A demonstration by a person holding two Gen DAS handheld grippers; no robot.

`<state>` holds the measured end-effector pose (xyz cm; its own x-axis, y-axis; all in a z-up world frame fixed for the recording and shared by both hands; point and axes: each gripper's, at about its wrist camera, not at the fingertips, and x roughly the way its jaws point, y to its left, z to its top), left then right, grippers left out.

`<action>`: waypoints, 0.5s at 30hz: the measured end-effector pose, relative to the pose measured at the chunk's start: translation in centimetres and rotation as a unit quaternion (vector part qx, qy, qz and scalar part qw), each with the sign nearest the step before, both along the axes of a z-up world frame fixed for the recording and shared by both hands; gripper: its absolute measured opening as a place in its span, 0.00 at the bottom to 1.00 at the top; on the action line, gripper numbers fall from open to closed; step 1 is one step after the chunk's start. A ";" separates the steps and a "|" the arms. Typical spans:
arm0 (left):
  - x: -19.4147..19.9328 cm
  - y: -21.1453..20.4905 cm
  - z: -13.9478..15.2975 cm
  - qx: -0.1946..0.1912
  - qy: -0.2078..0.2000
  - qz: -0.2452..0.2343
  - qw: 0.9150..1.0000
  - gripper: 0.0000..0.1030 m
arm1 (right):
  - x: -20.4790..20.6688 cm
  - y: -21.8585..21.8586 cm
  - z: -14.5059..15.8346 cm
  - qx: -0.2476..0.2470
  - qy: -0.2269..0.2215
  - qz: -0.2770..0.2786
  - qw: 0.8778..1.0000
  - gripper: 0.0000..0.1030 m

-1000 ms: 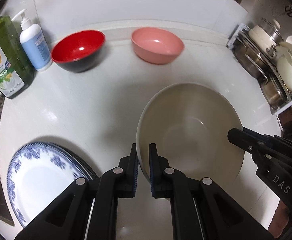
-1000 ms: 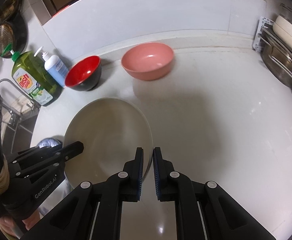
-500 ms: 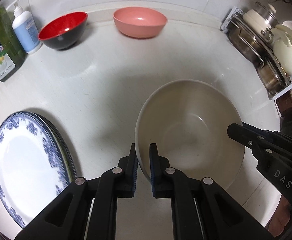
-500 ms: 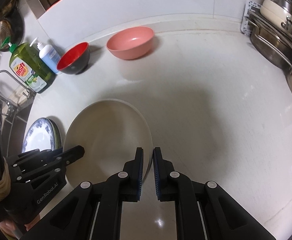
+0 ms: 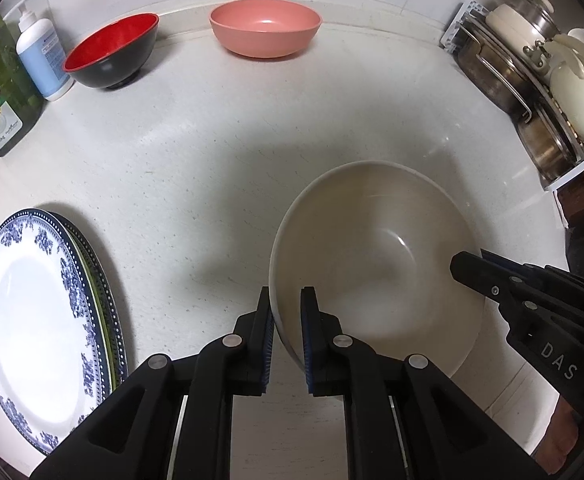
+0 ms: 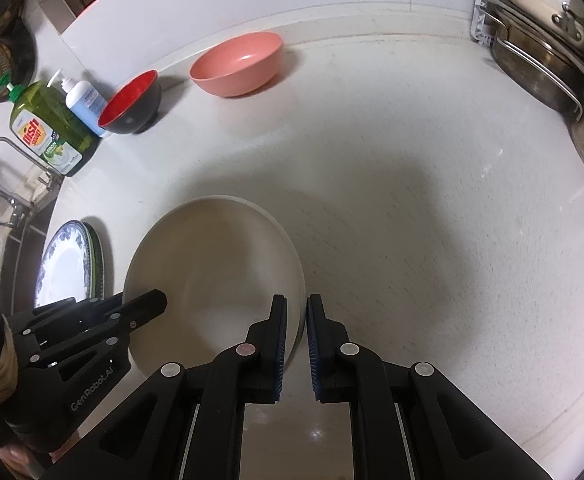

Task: Organize plates and bowls
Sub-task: 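Carry the cream bowl toward the plate stack and lower it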

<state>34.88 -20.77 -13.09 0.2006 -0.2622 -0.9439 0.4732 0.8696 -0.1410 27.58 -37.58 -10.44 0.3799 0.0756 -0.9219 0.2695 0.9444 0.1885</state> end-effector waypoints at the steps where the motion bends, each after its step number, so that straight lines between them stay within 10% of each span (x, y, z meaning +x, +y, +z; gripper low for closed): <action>1: 0.0 -0.1 0.0 0.000 0.000 0.001 1.000 0.13 | 0.0 -0.1 -0.1 0.001 0.001 0.001 1.000 0.12; 15: 0.1 0.0 -0.4 -0.004 0.007 -0.002 1.000 0.17 | -0.1 -0.2 -0.8 0.010 0.007 0.002 1.000 0.12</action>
